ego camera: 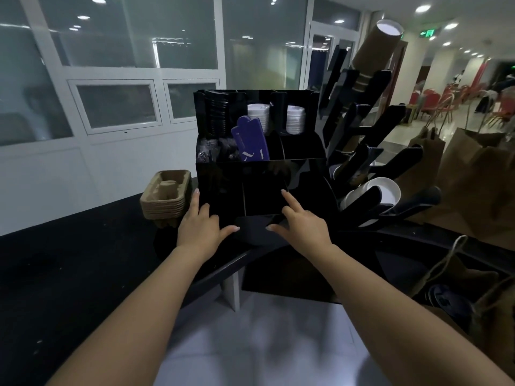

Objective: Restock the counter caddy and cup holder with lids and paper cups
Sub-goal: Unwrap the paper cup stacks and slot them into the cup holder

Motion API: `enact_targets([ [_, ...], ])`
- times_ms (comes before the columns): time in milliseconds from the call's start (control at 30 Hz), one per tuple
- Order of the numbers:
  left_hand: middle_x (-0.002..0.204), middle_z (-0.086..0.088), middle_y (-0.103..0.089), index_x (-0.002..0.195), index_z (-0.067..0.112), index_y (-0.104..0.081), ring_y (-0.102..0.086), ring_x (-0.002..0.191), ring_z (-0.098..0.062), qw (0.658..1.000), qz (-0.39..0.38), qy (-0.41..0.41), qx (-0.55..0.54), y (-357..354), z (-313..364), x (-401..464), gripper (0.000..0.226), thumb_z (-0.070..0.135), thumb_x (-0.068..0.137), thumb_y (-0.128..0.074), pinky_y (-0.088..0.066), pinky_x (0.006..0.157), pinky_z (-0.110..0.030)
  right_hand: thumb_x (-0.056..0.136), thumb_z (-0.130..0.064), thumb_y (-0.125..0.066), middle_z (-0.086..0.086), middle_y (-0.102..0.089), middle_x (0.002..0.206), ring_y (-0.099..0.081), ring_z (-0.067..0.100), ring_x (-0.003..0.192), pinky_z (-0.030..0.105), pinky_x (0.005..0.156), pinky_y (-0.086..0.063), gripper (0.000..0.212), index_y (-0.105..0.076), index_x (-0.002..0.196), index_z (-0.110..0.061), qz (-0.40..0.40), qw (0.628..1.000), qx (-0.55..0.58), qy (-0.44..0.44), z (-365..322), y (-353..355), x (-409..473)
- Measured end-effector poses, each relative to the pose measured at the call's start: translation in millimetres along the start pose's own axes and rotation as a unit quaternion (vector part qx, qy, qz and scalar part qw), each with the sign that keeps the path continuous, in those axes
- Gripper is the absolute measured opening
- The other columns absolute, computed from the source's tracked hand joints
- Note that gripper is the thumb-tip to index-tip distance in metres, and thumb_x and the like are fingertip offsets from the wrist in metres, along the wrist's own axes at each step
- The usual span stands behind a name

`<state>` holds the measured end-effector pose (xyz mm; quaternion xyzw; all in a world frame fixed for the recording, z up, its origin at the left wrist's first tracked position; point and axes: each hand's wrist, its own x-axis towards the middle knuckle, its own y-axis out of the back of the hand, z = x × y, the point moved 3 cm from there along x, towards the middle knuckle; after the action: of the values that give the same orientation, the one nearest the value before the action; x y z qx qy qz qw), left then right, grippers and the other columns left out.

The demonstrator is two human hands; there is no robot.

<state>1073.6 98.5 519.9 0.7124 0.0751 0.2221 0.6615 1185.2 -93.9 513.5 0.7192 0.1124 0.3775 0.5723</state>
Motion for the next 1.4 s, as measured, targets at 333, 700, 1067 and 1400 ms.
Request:
enact_targets([
  [333,0.118,-0.008,-0.067,0.117,0.009,-0.067,-0.049,0.129,-0.027,0.948,0.232,-0.120,-0.180,5,20,-38,0.034,0.031,0.093,-0.060,-0.023,0.116,-0.043,0.093,-0.040,-0.058,-0.009,-0.060,0.126,-0.057,0.008,0.114,0.028,0.090,-0.052,0.042,-0.054,0.132,-0.025,0.096,0.949,0.284,-0.099,16,50,-76],
  [700,0.131,0.009,-0.058,0.135,0.020,-0.054,-0.051,0.123,-0.008,0.831,-0.055,-0.070,-0.549,28,146,-73,0.046,0.045,0.097,-0.048,-0.037,0.097,-0.021,0.091,-0.043,-0.061,0.000,-0.058,0.108,-0.059,0.020,0.103,0.042,0.094,-0.052,0.042,-0.050,0.121,-0.016,0.160,0.751,0.510,-0.387,122,99,-138],
  [1067,0.127,0.000,-0.059,0.130,0.016,-0.056,-0.055,0.118,-0.019,0.691,-0.253,0.101,-0.670,-3,215,-33,0.055,0.056,0.096,-0.041,-0.040,0.105,-0.039,0.083,-0.058,-0.062,-0.003,-0.054,0.131,-0.052,0.022,0.120,0.045,0.102,-0.042,0.065,-0.044,0.135,-0.025,0.079,0.729,0.580,-0.355,152,94,-98],
  [1400,0.120,-0.007,-0.062,0.131,0.015,-0.053,-0.062,0.107,-0.027,0.642,-0.278,0.139,-0.701,-17,243,-8,0.069,0.068,0.088,-0.042,-0.045,0.100,-0.042,0.057,-0.075,-0.068,-0.007,-0.060,0.129,-0.053,0.021,0.124,0.051,0.103,-0.044,0.079,-0.056,0.124,-0.036,0.090,0.712,0.606,-0.344,169,79,-84],
])
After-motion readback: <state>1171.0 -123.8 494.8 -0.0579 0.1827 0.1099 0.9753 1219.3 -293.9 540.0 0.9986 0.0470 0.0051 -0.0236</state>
